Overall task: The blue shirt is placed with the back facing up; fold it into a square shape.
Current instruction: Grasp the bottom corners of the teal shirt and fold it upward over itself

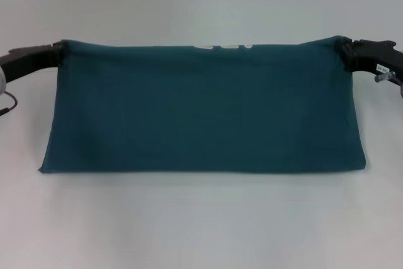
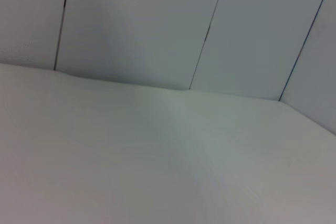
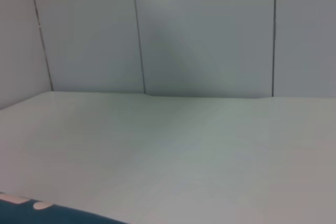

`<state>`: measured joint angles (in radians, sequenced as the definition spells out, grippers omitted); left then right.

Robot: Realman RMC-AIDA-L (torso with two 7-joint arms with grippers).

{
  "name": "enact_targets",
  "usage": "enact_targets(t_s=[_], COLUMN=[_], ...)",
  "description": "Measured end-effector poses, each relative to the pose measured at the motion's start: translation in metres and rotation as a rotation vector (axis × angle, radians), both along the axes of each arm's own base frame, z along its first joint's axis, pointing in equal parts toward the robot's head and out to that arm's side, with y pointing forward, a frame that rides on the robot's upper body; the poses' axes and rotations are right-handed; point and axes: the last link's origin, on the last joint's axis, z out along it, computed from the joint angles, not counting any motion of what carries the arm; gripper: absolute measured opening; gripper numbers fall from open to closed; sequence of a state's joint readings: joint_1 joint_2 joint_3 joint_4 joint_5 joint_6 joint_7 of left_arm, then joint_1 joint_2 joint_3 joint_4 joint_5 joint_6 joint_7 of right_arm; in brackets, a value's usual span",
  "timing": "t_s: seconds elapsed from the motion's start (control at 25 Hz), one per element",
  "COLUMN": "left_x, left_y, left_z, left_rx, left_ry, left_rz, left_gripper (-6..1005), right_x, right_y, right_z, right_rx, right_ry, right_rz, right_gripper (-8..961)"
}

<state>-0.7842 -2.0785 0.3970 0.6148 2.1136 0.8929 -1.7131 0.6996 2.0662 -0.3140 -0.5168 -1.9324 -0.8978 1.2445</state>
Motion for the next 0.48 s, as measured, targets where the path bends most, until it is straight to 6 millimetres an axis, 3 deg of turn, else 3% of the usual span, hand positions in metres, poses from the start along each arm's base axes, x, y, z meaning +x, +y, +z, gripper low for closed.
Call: enact_targets(t_s=[0.48], left_x=[0.013], left_y=[0.015], left_z=[-0.008], left_rx=[0.038], left_ry=[0.041], left_rz=[-0.02], left_gripper=[79], right_x=[-0.003], right_y=[0.009], right_z=[-0.001], right_rx=[0.041], right_ry=[-0.024], right_rz=[-0.006], right_gripper=[84])
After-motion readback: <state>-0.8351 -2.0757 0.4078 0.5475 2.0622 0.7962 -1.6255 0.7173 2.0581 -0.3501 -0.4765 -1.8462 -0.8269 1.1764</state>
